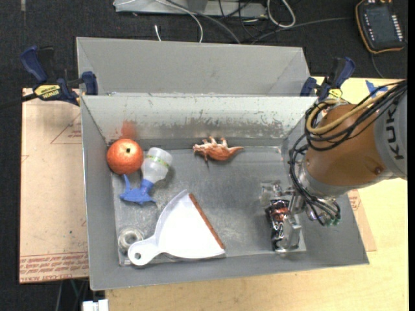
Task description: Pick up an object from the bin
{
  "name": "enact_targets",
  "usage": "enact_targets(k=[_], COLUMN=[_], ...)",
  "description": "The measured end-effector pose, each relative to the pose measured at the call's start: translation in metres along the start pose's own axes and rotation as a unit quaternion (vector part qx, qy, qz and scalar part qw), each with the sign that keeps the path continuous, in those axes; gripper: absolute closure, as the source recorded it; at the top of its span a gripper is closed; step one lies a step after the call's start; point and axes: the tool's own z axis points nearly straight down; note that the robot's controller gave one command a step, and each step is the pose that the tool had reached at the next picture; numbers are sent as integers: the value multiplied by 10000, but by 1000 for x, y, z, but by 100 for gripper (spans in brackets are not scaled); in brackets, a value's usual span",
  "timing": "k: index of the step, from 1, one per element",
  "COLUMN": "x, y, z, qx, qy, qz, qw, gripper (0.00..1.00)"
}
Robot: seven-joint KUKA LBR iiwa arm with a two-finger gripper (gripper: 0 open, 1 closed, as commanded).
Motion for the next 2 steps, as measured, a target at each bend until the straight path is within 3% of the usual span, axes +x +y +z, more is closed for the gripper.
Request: enact_targets(k=[1, 2], x=[2, 2], y=[5, 5], z=[-96, -96], qx=[-10, -10], qy=[-12, -12], qz=[-173, -173], qw=[9998, 9998], gripper=[100, 100])
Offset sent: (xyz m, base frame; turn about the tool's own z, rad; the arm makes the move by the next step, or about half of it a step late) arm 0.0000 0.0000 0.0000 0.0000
